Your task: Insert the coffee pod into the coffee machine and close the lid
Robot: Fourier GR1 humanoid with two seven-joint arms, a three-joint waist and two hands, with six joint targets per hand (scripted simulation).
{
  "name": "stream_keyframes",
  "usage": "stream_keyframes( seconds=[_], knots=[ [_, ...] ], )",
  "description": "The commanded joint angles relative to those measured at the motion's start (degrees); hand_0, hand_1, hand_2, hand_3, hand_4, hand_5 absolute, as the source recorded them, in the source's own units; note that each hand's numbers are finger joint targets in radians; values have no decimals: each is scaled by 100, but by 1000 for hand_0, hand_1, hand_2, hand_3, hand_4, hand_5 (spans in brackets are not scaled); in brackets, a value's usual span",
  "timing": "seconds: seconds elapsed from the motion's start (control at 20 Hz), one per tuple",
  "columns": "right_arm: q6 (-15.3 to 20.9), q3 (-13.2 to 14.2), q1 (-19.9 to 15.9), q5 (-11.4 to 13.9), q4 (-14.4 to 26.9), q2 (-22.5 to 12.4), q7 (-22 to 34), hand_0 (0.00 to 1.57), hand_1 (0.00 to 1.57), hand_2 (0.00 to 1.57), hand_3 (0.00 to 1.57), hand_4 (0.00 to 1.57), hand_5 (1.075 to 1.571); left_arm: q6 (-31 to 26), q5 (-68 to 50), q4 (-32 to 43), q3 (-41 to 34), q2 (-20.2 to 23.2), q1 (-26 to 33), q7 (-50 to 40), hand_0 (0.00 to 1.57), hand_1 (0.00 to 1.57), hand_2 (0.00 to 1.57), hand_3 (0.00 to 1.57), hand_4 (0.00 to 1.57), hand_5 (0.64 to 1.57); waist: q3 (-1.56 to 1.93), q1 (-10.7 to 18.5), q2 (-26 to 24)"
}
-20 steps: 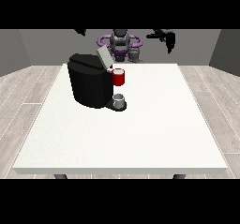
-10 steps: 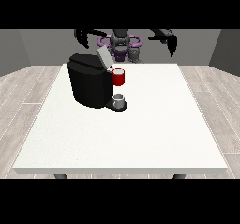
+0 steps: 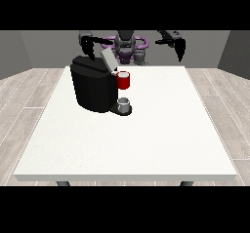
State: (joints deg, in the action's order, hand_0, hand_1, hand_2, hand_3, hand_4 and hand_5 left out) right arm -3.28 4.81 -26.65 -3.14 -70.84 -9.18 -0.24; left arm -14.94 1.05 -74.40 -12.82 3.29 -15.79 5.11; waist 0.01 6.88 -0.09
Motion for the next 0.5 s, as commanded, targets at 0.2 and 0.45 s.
stream_keyframes(
  seconds=[0.2,0.45],
  knots=[
    [-252,-8,-479,185,531,-172,-58,0,0,0,0,0,1571,318,-66,-497,246,-97,332,-112,0,0,0,0,0,1571,-1,-42,88],
    [-118,150,-897,203,904,-134,-97,0,0,0,0,0,1571,297,3,-600,417,-35,427,96,0,0,0,0,0,1571,-1,31,323]
  ],
)
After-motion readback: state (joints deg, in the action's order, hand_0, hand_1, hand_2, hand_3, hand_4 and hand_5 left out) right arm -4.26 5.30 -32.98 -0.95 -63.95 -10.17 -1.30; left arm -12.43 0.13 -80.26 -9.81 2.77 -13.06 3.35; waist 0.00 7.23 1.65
